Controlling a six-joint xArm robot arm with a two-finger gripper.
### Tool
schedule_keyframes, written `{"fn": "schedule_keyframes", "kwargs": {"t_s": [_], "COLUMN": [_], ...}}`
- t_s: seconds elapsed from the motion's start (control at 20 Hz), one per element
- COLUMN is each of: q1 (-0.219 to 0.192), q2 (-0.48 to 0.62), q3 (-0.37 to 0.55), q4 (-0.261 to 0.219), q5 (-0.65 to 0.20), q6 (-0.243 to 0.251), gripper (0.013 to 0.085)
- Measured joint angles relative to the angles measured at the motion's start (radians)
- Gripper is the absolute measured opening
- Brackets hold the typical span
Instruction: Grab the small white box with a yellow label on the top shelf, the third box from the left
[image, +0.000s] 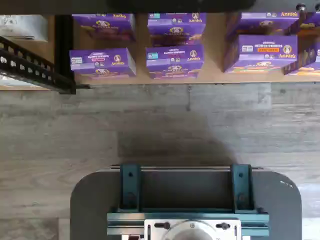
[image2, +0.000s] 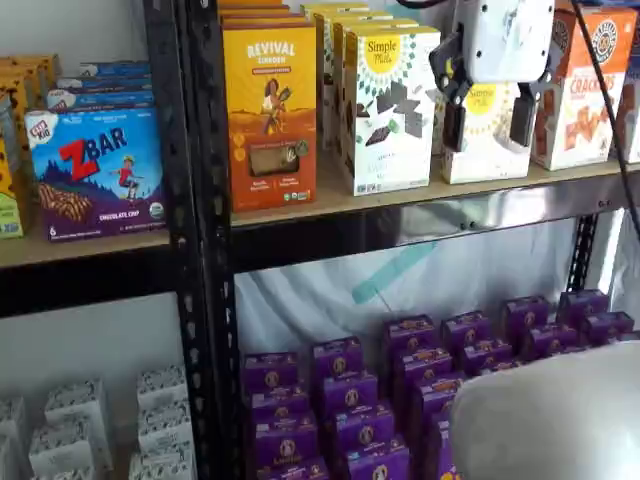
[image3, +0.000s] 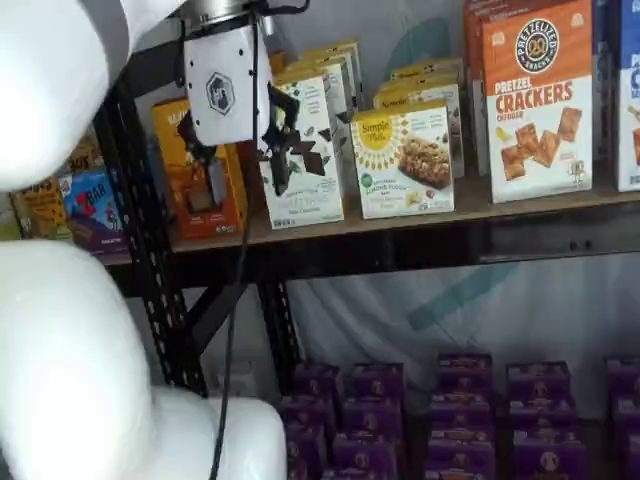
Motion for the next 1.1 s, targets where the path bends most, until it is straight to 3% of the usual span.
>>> {"fn": "schedule_keyframes", "kwargs": {"t_s": [0.1, 0.3, 0.45, 0.75, 0.9, 1.1], "q1": [-0.045, -0.050, -0.036, -0.068, -0.094, -0.159], "q2": [0.015, 0.022, 0.020, 0.029, 0.048, 0.077], "q3": [-0.012, -0.016, -0.008, 0.012, 0.018, 0.026], "q4": [0.048, 0.058, 0.028, -0.014, -0.034, -0.030], "q5": [0.027, 0.030, 0.000, -0.120, -0.171, -0.253], "q6": [-0.020, -0.025, -0.025, -0.074, -0.104, -0.166], "gripper": [0.0850, 0.0850, 0.0850, 0.0850, 0.0850, 0.0850]}}
